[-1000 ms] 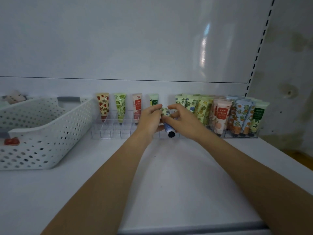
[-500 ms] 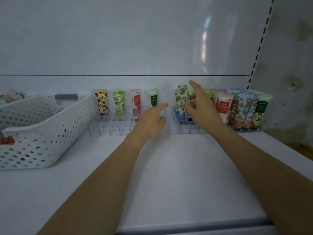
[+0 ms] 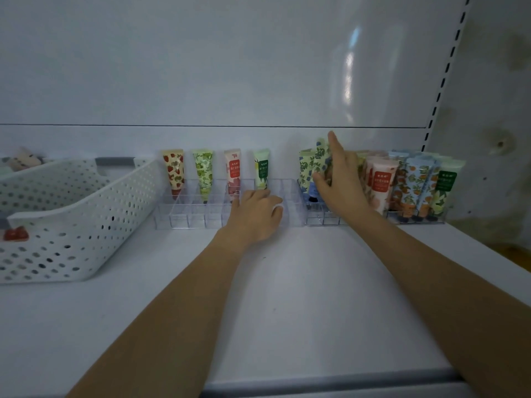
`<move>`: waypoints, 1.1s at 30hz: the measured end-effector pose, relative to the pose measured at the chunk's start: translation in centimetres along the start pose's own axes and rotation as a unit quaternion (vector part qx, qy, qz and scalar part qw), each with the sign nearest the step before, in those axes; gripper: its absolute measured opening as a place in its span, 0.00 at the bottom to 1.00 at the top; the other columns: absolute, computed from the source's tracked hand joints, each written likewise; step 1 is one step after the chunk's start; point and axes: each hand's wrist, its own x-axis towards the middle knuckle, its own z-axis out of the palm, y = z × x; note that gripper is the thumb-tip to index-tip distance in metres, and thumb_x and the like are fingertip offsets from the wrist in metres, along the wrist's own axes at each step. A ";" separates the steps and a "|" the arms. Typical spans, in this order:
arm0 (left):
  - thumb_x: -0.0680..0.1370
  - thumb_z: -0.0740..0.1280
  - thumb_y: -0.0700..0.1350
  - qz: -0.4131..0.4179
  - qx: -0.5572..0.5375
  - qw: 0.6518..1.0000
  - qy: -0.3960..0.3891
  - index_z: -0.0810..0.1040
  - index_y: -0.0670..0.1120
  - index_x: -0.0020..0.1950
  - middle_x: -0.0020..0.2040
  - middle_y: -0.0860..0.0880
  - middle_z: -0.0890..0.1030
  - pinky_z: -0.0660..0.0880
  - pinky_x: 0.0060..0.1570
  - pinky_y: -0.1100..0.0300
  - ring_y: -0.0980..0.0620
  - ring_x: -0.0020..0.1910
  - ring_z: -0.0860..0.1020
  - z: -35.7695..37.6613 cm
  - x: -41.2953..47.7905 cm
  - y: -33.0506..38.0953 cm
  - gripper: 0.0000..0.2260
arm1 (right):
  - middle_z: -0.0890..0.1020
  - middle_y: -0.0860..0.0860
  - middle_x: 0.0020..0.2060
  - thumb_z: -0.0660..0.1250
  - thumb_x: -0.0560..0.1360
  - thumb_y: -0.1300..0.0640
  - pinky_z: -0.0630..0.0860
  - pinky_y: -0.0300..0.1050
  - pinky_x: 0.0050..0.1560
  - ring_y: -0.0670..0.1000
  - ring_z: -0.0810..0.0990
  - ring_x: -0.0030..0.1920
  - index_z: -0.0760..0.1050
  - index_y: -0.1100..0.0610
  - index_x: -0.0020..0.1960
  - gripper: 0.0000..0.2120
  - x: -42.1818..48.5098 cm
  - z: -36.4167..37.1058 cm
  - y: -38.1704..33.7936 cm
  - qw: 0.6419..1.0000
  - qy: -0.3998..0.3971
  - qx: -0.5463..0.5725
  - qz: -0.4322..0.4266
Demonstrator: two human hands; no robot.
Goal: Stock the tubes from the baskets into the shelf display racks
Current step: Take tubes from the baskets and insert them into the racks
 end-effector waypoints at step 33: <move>0.77 0.65 0.46 -0.097 0.082 0.991 0.051 0.74 0.49 0.60 0.61 0.49 0.76 0.66 0.39 0.68 0.55 0.46 0.73 -21.5 -7.1 -22.0 0.12 | 0.79 0.48 0.49 0.61 0.78 0.54 0.62 0.34 0.50 0.45 0.72 0.50 0.78 0.56 0.53 0.10 5.1 10.9 -21.7 0.898 -0.296 -0.018 -0.325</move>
